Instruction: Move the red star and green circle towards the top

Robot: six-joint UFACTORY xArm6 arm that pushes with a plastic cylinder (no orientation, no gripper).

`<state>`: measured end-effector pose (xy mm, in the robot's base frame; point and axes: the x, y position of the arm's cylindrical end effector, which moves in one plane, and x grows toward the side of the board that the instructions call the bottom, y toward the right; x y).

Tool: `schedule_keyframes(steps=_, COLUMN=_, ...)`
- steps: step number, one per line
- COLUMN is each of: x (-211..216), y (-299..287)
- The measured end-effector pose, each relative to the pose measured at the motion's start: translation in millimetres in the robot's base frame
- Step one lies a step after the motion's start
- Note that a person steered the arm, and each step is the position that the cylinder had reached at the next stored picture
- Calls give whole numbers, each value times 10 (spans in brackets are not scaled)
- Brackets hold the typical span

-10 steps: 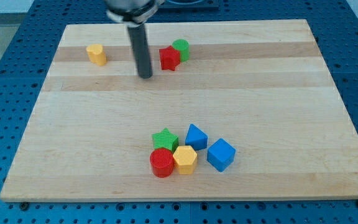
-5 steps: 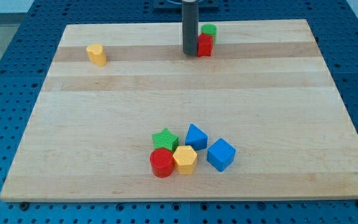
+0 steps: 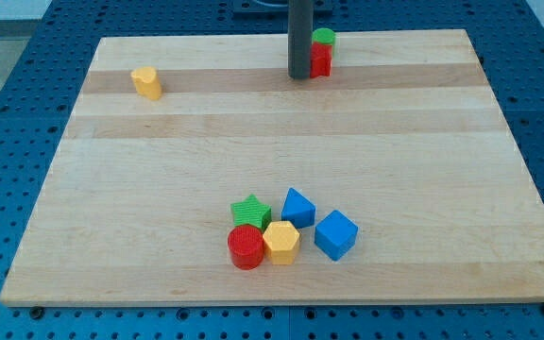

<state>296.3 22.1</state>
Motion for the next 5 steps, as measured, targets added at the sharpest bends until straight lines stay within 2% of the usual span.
schedule_keyframes(steps=1, x=163, y=-55)
schedule_keyframes(steps=2, x=251, y=244)
schedule_keyframes(steps=3, x=105, y=359)
schedule_keyframes(steps=5, x=-210, y=4)
